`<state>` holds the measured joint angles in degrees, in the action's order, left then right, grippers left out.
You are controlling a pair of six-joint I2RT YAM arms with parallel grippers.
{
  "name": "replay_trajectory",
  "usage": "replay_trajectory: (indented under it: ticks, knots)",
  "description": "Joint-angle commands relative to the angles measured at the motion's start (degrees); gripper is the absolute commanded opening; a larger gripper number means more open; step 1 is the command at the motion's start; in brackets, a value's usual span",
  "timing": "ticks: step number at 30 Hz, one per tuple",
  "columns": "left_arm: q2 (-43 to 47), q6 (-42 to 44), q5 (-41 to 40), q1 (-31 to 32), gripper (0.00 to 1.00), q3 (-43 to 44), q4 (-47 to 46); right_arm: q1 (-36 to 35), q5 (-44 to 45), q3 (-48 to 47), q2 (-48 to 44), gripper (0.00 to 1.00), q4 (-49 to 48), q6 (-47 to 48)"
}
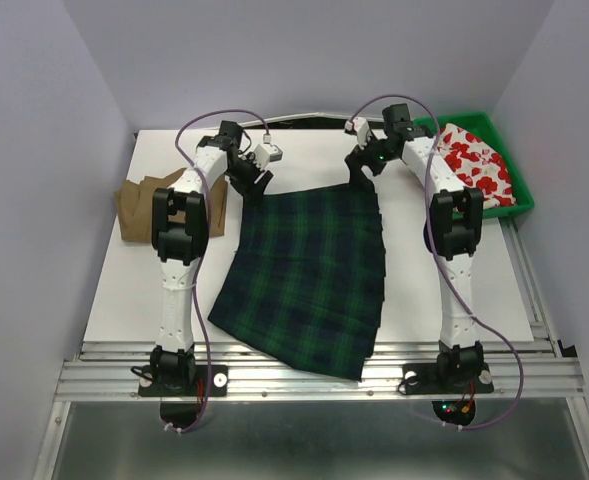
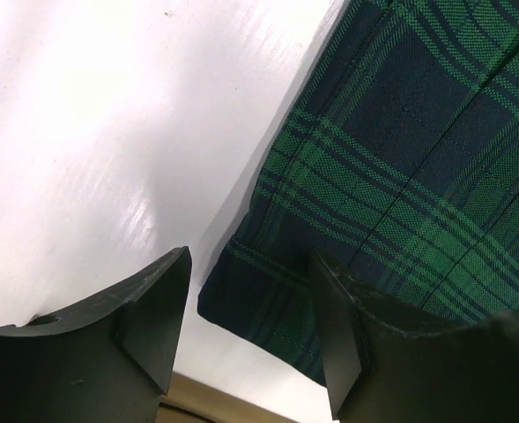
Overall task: Fold and stack the skirts
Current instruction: Fold the skirt
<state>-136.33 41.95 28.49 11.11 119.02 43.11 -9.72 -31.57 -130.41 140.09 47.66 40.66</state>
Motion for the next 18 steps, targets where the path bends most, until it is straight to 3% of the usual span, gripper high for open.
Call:
replay_trajectory:
  ticks: [1, 7, 12, 18]
  knots:
    - [3.00, 0.15, 1.04, -0.39, 0.66, 2.79, 1.45, 0.40, -6.31, -3.10, -1.31, 1.00, 4.37, 1.68]
    - [1.77, -0.03, 0.69, -0.83, 0.66, 3.76, 1.53, 0.40, -3.50, -3.10, 1.76, 1.00, 7.01, 6.44]
    - [0.37, -0.12, -0.01, -1.09, 0.65, 4.64, 1.10, 0.40, 0.10, -0.20, 3.34, 0.98, 3.67, 7.41]
    - [-1.48, 0.67, 0.60, -1.18, 0.56, 5.87, 2.32, -0.13, 3.53, 0.86, 5.19, 0.65, -0.63, 6.36]
